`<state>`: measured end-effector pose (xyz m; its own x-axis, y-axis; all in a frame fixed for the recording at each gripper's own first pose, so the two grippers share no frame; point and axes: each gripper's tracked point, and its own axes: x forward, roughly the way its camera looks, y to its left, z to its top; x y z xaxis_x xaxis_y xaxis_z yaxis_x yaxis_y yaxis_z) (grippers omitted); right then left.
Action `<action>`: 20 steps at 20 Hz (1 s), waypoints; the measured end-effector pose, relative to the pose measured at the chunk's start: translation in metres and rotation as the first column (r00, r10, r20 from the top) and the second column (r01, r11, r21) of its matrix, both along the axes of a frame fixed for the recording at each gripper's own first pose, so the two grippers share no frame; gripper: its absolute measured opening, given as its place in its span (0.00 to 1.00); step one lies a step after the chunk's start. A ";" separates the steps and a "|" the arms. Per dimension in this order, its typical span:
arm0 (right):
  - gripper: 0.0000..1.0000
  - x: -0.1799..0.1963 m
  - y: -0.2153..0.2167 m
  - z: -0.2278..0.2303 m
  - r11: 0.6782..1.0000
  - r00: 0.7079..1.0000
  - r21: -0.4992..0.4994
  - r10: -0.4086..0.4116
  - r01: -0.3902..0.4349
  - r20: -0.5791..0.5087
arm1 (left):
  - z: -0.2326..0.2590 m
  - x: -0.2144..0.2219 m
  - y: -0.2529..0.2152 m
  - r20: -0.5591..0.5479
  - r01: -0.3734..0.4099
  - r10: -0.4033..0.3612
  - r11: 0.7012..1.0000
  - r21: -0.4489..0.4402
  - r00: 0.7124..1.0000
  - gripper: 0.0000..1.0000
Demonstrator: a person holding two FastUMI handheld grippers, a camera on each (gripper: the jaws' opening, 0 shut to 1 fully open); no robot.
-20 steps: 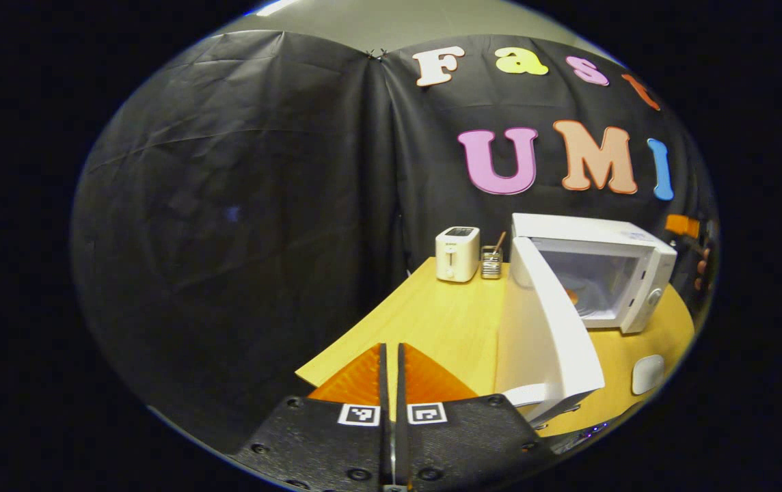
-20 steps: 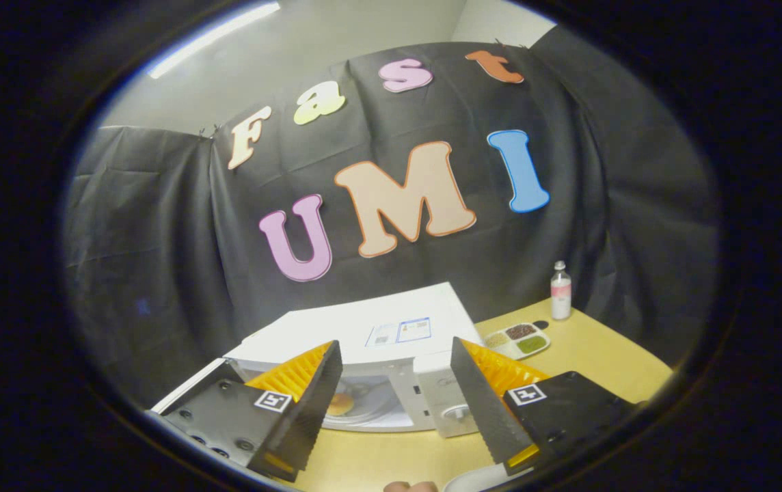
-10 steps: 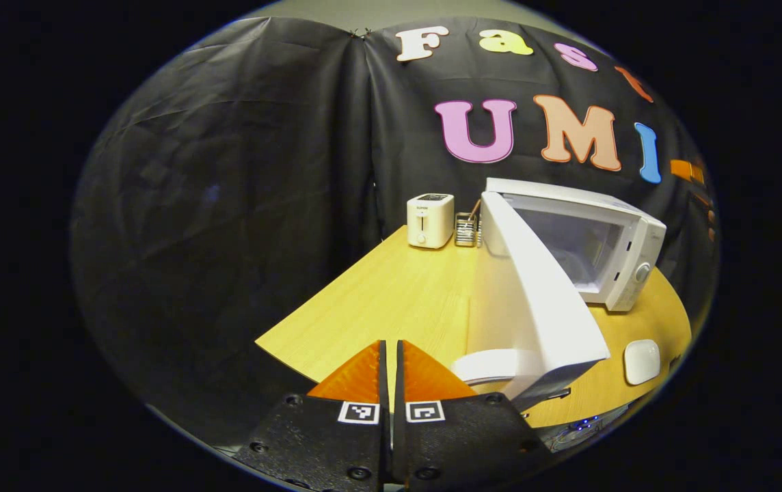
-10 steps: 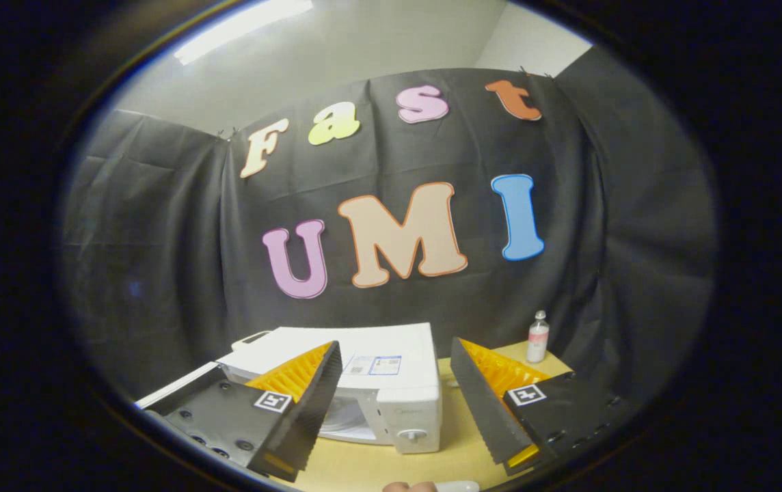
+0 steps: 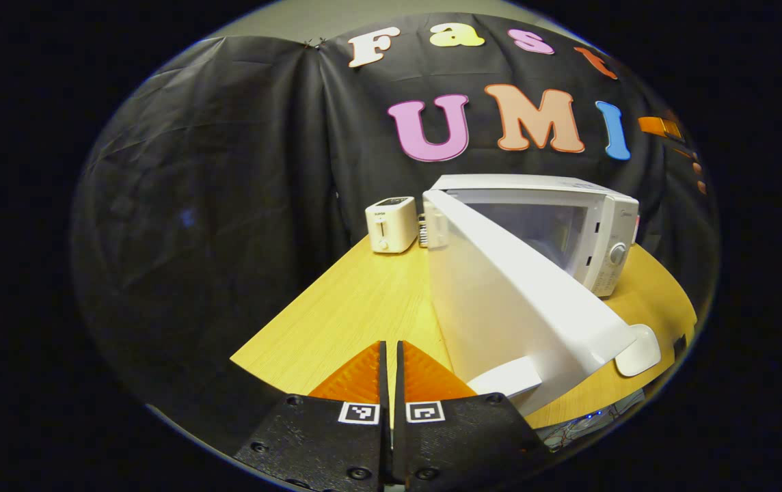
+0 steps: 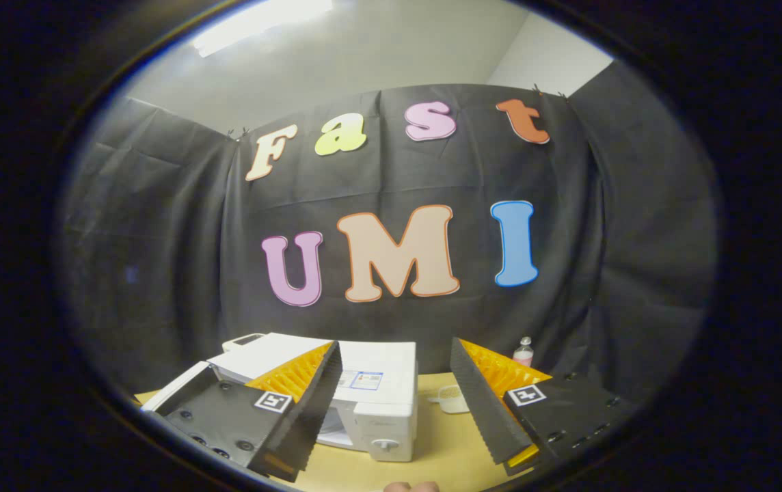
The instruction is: Open the microwave oven with the left hand, put the food in, and close the microwave oven.
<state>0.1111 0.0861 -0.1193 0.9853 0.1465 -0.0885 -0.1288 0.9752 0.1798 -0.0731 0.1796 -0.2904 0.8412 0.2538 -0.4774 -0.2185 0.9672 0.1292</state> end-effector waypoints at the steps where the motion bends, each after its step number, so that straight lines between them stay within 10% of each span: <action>1: 0.89 -0.001 -0.003 0.000 1.000 1.000 -0.022 0.001 -0.001 0.003 | -0.002 0.006 -0.009 -0.001 0.018 -0.018 1.000 -0.002 1.000 0.00; 20: 0.92 0.023 -0.077 -0.002 0.998 1.000 -0.051 -0.026 0.026 0.017 | -0.017 0.130 -0.124 0.005 0.122 -0.122 0.991 -0.061 0.993 0.00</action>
<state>0.1338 0.0089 -0.1214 0.9901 0.1164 -0.0787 -0.1058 0.9862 0.1275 0.0569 0.0552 -0.3078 0.8647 0.1196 -0.4878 -0.0986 0.9928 0.0686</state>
